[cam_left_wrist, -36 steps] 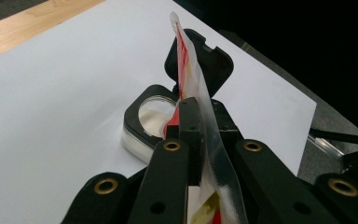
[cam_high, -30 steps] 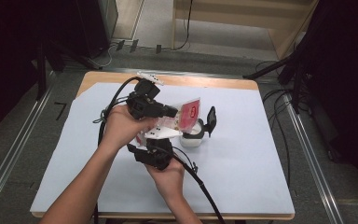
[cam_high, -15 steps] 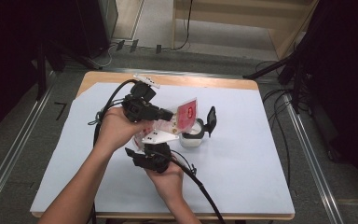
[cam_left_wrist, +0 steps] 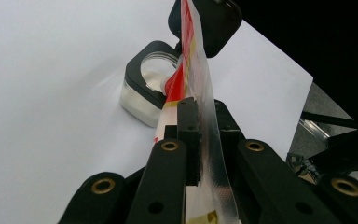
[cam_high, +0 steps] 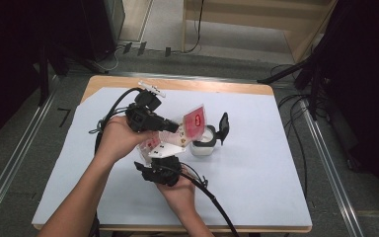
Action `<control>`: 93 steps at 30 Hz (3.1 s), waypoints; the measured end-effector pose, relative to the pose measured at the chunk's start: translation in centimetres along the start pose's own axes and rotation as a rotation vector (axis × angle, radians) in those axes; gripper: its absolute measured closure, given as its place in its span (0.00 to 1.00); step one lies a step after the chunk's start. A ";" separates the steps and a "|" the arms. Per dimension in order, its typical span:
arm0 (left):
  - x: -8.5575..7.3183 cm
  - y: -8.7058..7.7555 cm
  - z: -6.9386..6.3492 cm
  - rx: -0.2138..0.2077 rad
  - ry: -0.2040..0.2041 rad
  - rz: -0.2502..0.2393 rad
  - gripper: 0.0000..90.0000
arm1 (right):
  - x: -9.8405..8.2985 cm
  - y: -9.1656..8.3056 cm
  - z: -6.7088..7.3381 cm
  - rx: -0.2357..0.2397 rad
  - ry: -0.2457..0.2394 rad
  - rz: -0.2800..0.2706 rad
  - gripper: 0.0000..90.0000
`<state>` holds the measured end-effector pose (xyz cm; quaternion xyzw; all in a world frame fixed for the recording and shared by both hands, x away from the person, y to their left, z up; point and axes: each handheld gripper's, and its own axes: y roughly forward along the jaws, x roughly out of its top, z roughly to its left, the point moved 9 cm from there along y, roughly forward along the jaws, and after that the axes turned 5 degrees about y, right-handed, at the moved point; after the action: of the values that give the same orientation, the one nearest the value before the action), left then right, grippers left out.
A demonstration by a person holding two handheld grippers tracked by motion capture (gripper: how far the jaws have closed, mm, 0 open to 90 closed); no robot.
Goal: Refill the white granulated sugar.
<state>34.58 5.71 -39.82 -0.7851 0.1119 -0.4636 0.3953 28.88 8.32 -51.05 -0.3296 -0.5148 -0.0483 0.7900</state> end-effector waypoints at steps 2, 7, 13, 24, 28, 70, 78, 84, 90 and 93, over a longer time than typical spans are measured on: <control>-0.3 -0.1 0.0 0.002 0.001 0.004 0.97 | -0.1 0.1 -0.1 0.007 0.002 -0.002 0.63; -1.0 -0.6 0.2 -0.001 -0.023 -0.007 0.97 | -0.5 0.3 -0.1 0.013 -0.005 0.009 0.65; -1.4 -1.2 0.4 -0.011 -0.036 -0.027 0.97 | -0.5 0.4 0.1 0.020 -0.022 0.006 0.66; -1.3 -2.3 0.1 -0.038 -0.015 -0.073 0.98 | -0.1 -0.1 -0.8 0.015 0.009 -0.016 0.64; -1.4 -2.8 0.2 -0.049 -0.022 -0.089 0.98 | 0.1 -0.6 -1.5 0.012 0.035 -0.036 0.63; -3.6 -4.2 0.7 -0.061 0.044 -0.131 1.00 | 0.0 -3.1 -6.4 -0.055 0.093 -0.009 0.63; -3.3 -4.9 1.4 -0.022 0.013 -0.170 1.00 | 0.2 -2.9 -5.8 0.019 0.055 0.030 0.63; -3.0 -5.6 1.6 -0.033 -0.005 -0.211 1.00 | 0.0 -3.6 -6.3 0.025 0.001 0.070 0.63; -2.8 -6.3 2.1 -0.003 -0.015 -0.246 1.00 | -0.3 -4.2 -7.2 0.033 -0.004 0.112 0.63; -2.9 -6.4 2.7 0.010 -0.022 -0.249 1.00 | -0.5 -4.6 -7.3 0.058 -0.004 0.119 0.63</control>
<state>33.94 12.93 -37.70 -0.7959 0.0071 -0.5011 0.3396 32.44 0.43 -51.14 -0.3367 -0.4971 0.0145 0.7995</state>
